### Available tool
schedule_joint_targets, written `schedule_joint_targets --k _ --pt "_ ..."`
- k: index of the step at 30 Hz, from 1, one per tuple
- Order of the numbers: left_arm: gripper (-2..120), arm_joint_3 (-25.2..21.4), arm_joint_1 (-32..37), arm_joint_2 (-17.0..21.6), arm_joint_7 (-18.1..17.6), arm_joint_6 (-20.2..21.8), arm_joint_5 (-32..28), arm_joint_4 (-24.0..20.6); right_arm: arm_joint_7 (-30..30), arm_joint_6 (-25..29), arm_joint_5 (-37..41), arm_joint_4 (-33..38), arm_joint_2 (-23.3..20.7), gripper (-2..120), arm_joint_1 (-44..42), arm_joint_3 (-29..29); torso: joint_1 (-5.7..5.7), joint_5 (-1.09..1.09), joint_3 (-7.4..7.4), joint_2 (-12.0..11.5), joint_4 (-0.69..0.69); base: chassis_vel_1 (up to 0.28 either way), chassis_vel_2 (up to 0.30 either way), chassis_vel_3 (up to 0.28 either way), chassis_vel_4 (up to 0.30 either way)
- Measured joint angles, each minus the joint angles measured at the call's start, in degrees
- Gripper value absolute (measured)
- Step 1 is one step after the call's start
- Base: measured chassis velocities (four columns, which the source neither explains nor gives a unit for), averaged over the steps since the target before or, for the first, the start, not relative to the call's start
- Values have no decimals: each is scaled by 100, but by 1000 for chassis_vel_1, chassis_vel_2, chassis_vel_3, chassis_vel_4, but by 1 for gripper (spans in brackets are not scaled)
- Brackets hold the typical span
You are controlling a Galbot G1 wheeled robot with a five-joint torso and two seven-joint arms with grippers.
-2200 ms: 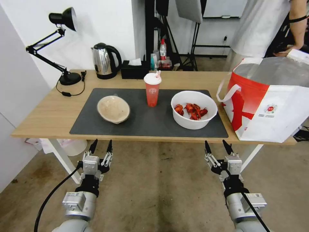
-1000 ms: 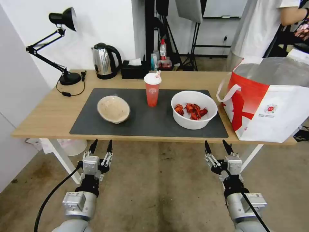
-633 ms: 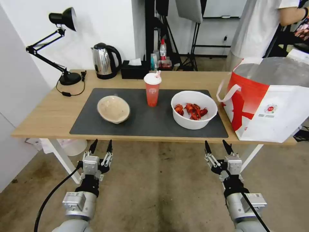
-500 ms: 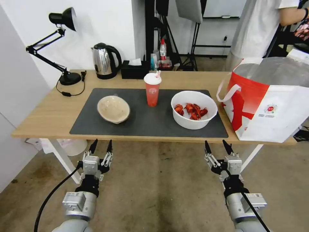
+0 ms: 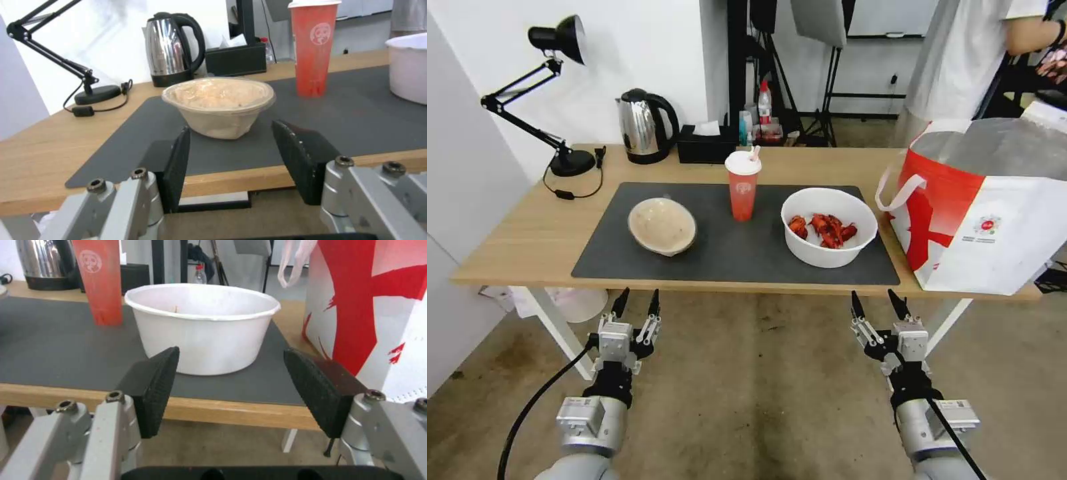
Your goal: Pick up the trash from the table and place it into the takeout bag.
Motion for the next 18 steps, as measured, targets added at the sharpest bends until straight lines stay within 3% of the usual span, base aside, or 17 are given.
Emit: schedule_joint_targets --k 18 --pt "50 0 0 0 0 0 0 0 0 0 0 0 0 63 0 0 0 0 0 0 0 0 0 0 0"
